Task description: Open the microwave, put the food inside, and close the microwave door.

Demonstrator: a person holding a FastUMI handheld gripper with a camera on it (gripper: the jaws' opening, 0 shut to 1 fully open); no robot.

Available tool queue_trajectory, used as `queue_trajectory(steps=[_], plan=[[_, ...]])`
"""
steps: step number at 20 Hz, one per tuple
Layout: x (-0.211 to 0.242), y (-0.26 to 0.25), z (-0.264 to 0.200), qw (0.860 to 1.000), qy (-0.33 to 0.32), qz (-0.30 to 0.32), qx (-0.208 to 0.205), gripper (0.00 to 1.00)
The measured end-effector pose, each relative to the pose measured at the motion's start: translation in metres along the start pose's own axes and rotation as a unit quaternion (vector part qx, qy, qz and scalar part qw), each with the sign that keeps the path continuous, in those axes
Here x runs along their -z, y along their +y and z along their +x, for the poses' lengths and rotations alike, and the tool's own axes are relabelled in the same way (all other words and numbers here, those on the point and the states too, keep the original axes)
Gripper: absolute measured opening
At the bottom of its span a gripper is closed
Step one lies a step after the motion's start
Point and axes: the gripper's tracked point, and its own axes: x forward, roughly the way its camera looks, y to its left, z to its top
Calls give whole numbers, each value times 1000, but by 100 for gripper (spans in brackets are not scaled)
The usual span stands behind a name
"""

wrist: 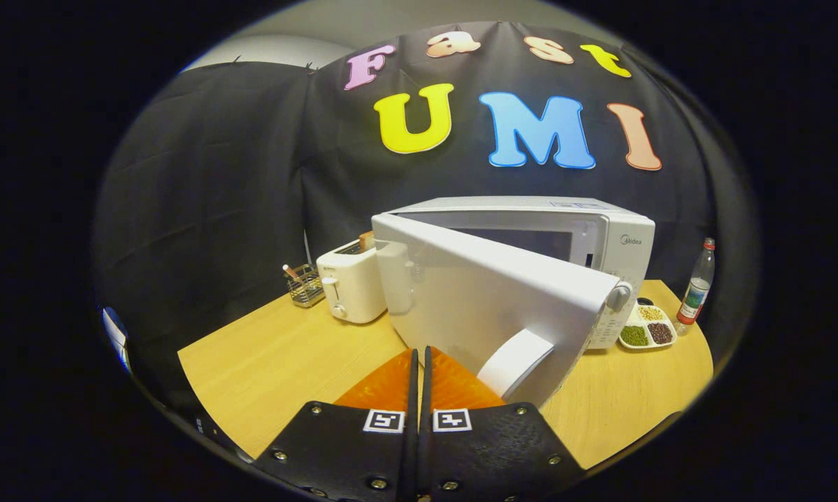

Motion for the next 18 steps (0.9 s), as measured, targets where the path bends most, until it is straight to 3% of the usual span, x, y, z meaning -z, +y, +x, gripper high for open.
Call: queue_trajectory(steps=[11, 18], plan=[[-13, -71, 68, 998, 3, 21, 55, 1], [-24, -116, 107, 993, 5, 18, 117, 1]])
